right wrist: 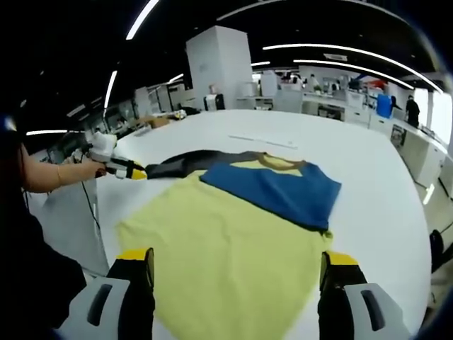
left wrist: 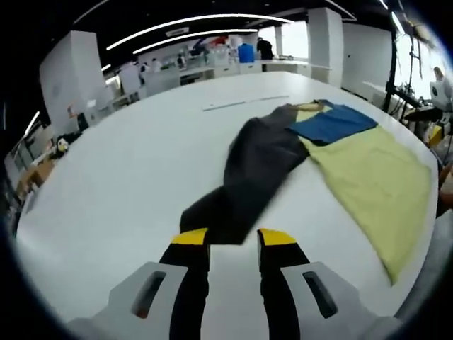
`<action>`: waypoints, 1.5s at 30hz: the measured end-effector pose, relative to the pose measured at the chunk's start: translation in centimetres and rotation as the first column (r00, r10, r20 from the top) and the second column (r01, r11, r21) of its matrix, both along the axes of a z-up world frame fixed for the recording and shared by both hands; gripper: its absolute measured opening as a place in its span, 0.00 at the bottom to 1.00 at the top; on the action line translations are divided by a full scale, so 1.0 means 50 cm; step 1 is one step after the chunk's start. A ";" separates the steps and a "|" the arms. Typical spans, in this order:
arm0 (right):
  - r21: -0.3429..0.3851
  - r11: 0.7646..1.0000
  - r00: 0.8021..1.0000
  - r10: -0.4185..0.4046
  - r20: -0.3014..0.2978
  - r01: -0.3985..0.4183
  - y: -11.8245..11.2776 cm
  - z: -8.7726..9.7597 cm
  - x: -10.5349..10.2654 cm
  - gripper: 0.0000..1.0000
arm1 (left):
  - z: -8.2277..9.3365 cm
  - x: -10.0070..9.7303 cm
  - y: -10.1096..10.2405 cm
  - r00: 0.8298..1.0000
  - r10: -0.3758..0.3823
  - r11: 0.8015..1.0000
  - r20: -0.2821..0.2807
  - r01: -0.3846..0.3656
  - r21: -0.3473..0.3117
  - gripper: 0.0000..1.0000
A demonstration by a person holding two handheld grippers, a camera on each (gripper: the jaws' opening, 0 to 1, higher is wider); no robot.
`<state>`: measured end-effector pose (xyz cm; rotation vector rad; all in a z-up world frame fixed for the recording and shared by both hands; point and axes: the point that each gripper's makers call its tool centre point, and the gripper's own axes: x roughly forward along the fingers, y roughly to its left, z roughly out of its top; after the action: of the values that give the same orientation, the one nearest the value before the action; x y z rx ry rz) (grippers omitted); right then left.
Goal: Fold the garment on the visible template until the final outline fits inside the template.
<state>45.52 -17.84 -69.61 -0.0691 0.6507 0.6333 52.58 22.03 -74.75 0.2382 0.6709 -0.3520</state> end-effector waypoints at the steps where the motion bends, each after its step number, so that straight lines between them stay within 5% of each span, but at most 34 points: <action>1: -0.001 1.000 1.000 -0.001 0.001 0.001 -0.001 0.000 0.001 0.97 | -0.002 0.001 -0.001 1.000 -0.001 1.000 -0.001 0.001 0.000 0.22; 13: -0.007 1.000 1.000 -0.024 -0.004 0.024 -0.011 -0.002 -0.003 0.97 | -0.037 0.006 -0.012 0.998 -0.041 0.997 -0.040 0.044 0.058 0.12; 24: -0.003 0.999 0.999 -0.041 -0.006 0.041 -0.015 -0.003 -0.003 0.96 | -0.031 0.006 -0.032 0.997 -0.063 0.998 -0.054 0.064 0.017 0.00; 29: 0.000 0.999 0.999 -0.042 -0.006 0.042 -0.015 -0.004 -0.003 0.96 | 0.008 0.005 -0.068 0.997 -0.075 0.992 -0.030 0.072 -0.101 0.00; 45: 0.019 0.999 0.999 -0.044 -0.003 0.044 -0.010 -0.007 -0.004 0.96 | 0.162 0.050 -0.152 0.990 -0.084 0.976 0.118 0.105 -0.189 0.00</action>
<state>45.34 -18.37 -69.94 -0.0363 0.6469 0.5967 55.06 14.44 -66.64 0.1019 0.5144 -0.4899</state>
